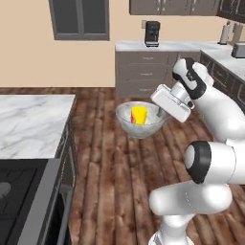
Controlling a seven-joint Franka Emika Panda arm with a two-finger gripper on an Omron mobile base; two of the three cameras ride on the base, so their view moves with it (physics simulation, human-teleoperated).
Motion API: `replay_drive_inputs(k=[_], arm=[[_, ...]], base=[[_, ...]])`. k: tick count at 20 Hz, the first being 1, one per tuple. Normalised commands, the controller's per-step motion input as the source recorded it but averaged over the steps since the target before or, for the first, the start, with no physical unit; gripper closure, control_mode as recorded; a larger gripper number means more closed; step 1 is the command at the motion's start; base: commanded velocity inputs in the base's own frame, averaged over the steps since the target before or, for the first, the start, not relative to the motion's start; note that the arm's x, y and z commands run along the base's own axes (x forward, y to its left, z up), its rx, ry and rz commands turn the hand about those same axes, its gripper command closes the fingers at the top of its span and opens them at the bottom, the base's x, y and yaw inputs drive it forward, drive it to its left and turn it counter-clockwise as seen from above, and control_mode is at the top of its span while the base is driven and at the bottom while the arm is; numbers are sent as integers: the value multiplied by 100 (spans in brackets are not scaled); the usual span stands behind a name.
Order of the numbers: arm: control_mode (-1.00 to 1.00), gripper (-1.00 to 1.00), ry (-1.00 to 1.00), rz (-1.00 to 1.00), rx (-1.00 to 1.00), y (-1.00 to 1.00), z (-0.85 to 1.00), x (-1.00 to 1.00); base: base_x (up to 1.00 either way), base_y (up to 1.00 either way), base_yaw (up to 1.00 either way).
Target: Place the cup inside the bowl on the dining table and move the bowl to any counter.
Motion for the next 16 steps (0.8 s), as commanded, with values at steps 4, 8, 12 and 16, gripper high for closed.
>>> replay_drive_inputs(k=[4,8,12,16], arm=[[100,100,0,0,0,0,0,0],[100,100,0,0,0,0,0,0],[100,100,0,0,0,0,0,0],[100,100,0,0,0,0,0,0]], base=[[21,-47,-9],[17,-44,-12],[8,-22,-10],[32,0,-18]])
